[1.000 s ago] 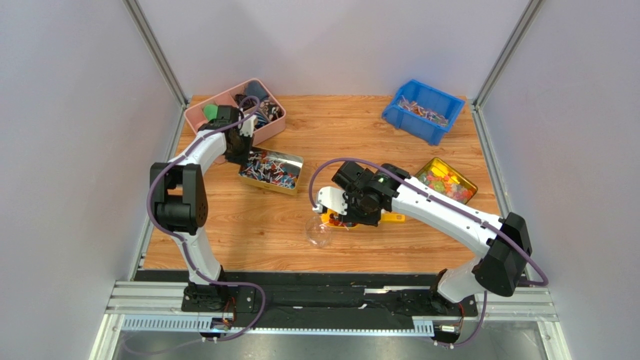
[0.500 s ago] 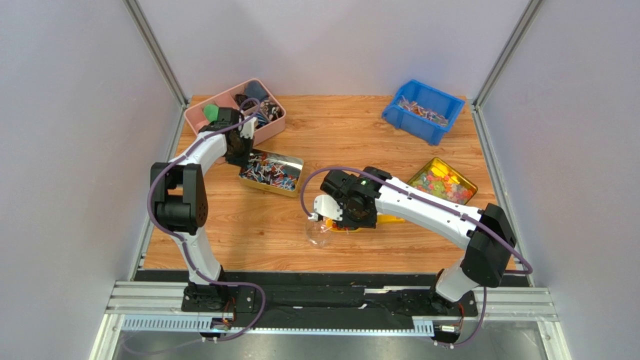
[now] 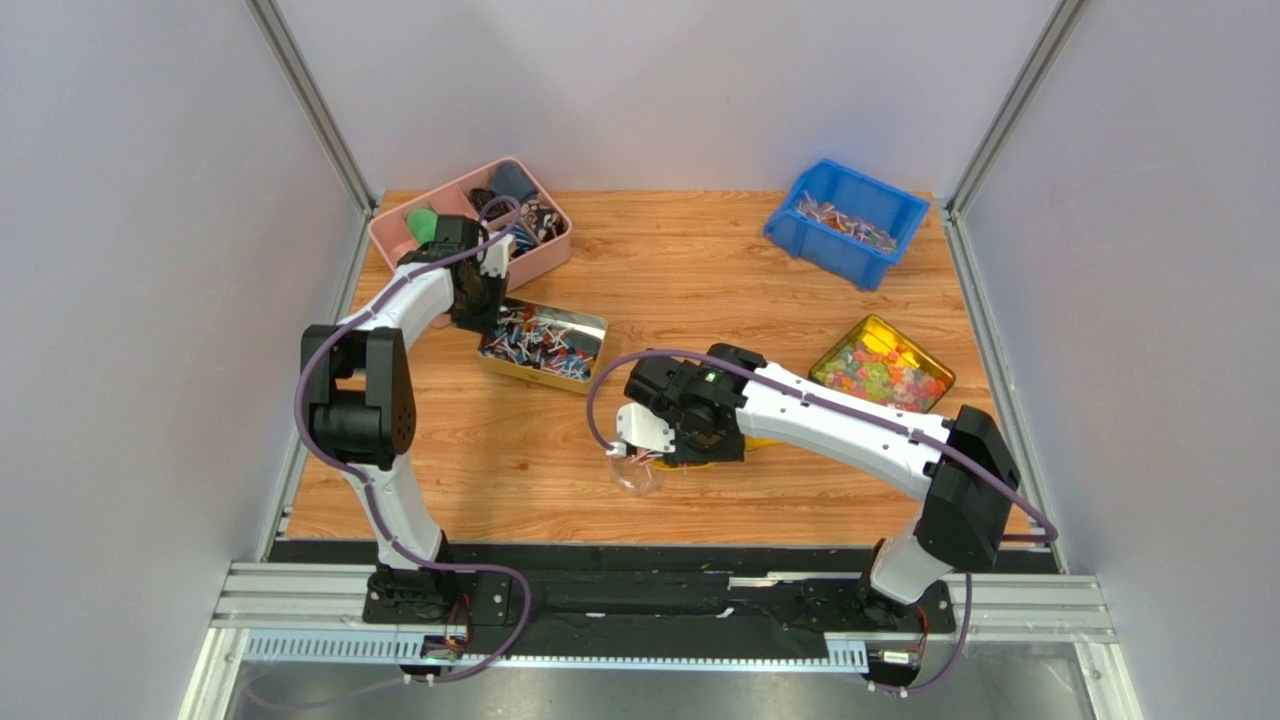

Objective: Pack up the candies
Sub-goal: Place the fake candies in the packing bottle.

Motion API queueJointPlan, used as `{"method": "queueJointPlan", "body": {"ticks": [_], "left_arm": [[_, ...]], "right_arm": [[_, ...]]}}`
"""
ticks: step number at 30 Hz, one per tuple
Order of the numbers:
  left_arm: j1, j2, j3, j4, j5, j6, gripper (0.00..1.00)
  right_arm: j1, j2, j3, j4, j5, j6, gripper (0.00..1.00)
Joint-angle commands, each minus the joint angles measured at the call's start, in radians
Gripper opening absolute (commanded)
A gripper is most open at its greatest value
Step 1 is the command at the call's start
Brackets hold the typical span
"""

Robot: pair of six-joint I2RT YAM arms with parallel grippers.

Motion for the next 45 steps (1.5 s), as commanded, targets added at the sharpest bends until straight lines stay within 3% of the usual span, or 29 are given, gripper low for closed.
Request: {"method": "queueJointPlan", "body": {"ticks": [1,45], "left_arm": [[0.004,-0.019,0.007,0.037,0.023,-0.007,0.00],[0.004,0.005,0.011,0.034,-0.003,-0.004,0.00]], "right_arm": [[0.013,0.011,0.039,-0.009,0.044,-0.015,0.00],[0.108,-0.042,-0.032,0.017,0.174,-0.072,0.00]]}}
